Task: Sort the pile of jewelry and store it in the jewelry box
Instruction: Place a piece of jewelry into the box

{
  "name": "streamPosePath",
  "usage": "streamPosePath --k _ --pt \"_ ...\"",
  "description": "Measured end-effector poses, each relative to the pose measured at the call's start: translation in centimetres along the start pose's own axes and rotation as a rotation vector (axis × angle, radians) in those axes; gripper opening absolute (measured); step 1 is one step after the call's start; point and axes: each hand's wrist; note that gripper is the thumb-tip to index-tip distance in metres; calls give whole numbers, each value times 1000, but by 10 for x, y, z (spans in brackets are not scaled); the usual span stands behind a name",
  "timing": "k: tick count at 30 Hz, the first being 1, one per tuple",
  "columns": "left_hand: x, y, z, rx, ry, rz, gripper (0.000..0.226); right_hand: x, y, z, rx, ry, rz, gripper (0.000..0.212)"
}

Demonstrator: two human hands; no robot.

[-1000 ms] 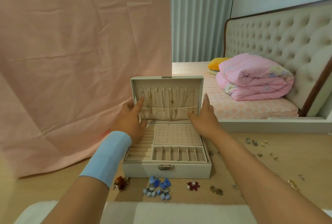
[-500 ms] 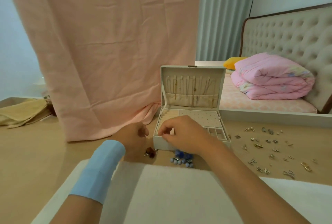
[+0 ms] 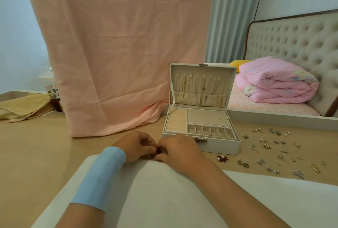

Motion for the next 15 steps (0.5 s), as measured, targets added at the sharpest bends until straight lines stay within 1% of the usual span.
streamPosePath --k 3,7,11,15 --pt "-9 -2 -3 19 150 25 8 2 -1 -1 -43 -56 10 19" --pt "-12 -3 0 84 328 14 16 15 2 -9 -173 -177 5 10" --pt "-8 -1 6 119 345 15 20 32 5 -24 -247 -384 75 19" --pt "-5 0 7 209 359 53 25 43 7 -46 -224 -661 181 26"
Point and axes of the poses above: each hand's wrist, its own y-axis away from the middle knuckle, its own z-axis out of the palm, x = y × z, and after that the axes turned 6 degrees about y, right-handed
